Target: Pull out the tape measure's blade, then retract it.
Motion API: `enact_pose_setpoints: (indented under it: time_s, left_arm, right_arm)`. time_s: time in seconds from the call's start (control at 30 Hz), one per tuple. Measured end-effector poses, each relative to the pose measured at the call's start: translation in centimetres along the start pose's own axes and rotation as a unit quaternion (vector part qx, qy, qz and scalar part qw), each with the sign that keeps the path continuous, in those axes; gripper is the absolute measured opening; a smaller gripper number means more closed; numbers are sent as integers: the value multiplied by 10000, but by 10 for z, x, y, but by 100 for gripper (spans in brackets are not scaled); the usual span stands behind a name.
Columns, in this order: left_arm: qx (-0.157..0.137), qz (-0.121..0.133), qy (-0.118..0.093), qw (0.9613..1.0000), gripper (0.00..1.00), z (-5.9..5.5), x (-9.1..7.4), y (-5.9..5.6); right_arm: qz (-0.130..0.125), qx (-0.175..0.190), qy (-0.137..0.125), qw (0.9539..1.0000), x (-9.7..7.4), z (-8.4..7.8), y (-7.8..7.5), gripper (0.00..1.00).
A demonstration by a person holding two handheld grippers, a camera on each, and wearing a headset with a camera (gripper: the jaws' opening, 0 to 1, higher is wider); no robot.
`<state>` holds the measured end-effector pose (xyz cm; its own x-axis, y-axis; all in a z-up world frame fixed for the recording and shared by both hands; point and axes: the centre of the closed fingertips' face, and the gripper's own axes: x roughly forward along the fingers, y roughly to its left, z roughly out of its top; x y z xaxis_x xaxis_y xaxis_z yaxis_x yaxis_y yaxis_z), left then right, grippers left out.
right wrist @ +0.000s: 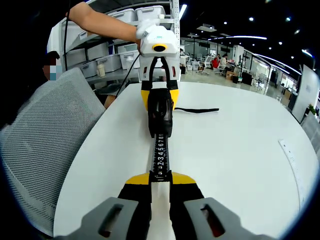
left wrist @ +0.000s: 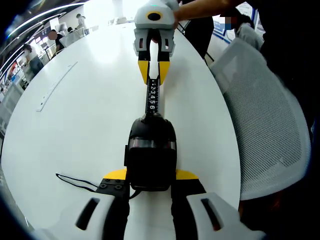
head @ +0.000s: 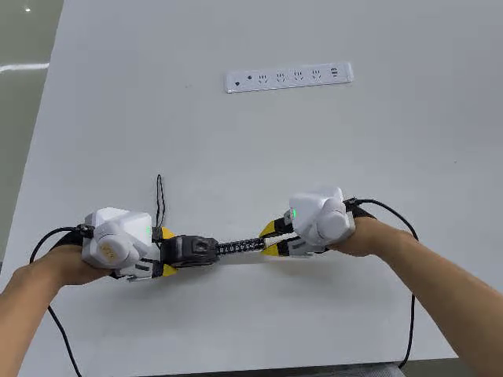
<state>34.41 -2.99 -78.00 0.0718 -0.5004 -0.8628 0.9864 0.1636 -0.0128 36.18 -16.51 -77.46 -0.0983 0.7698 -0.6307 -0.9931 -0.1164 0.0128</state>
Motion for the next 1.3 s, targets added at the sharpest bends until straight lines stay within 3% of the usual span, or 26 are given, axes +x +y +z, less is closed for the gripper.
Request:
enact_pose_setpoints:
  time_s: [1.3]
  left_arm:
    - [-11, -40, 46, 10000, 28, 1, 0, -1]
  right_arm:
    - [-76, -7, 47, 10000, -16, -13, 0, 10]
